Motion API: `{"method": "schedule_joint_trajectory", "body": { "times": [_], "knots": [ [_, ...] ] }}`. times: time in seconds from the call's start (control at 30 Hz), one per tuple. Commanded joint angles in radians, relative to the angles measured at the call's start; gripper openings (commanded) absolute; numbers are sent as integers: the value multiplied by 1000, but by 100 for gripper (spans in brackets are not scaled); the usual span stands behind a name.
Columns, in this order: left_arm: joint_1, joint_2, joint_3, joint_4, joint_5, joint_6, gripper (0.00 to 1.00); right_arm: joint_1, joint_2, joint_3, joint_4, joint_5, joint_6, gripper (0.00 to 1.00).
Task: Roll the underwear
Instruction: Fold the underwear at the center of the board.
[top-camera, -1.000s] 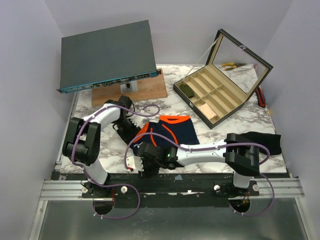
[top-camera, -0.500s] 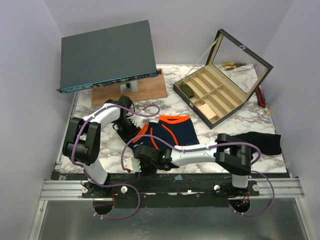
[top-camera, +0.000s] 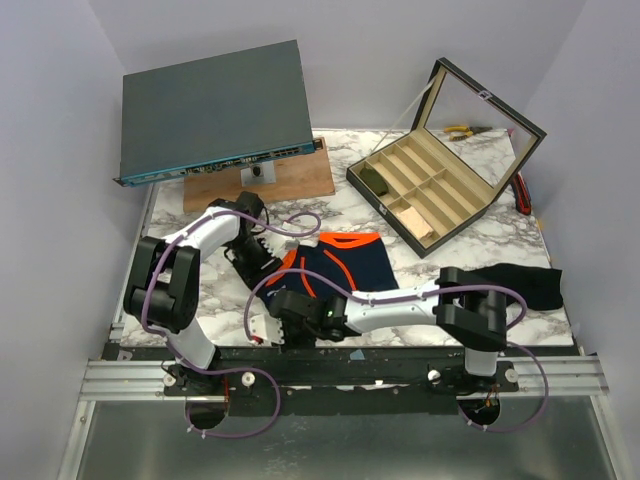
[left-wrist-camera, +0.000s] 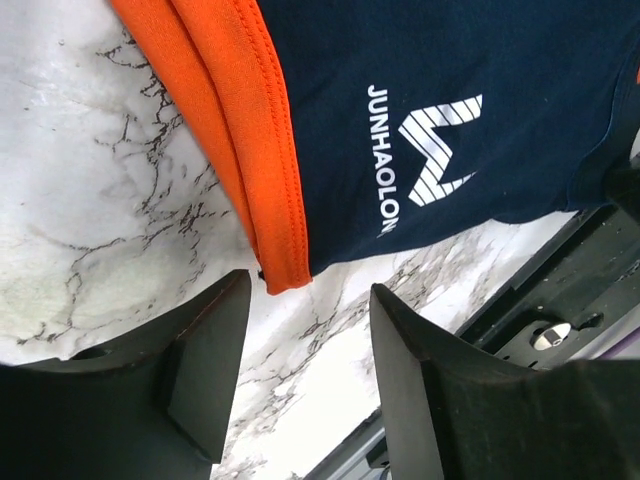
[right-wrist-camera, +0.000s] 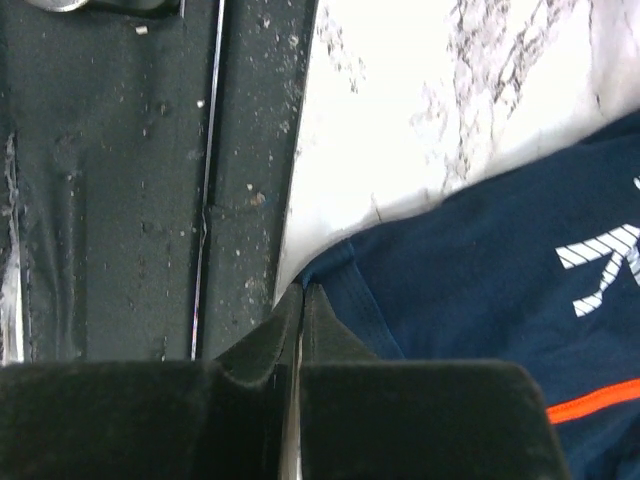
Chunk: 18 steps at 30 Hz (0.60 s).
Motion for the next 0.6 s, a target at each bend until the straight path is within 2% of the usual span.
{"method": "schedule_joint_trajectory", "body": {
  "times": [0.0,0.2,0.33,0.47,0.57],
  "knots": [
    [5,-65,7,-23,15,55,57,-2,-99,-55,-49,30,-3,1],
    [11,-133,-4,37,6,64,64,-113,-263,-129,-111,-66,-6,1],
    [11,-206,-47,116,31,79,76,-225,-360,-171,-150,-144,-9,1],
    [5,-301,-113,209,71,94,78,-360,-441,-231,-150,-236,4,1],
    [-13,-368,-160,274,90,103,80,-402,-464,-273,-137,-257,8,1]
  ]
}}
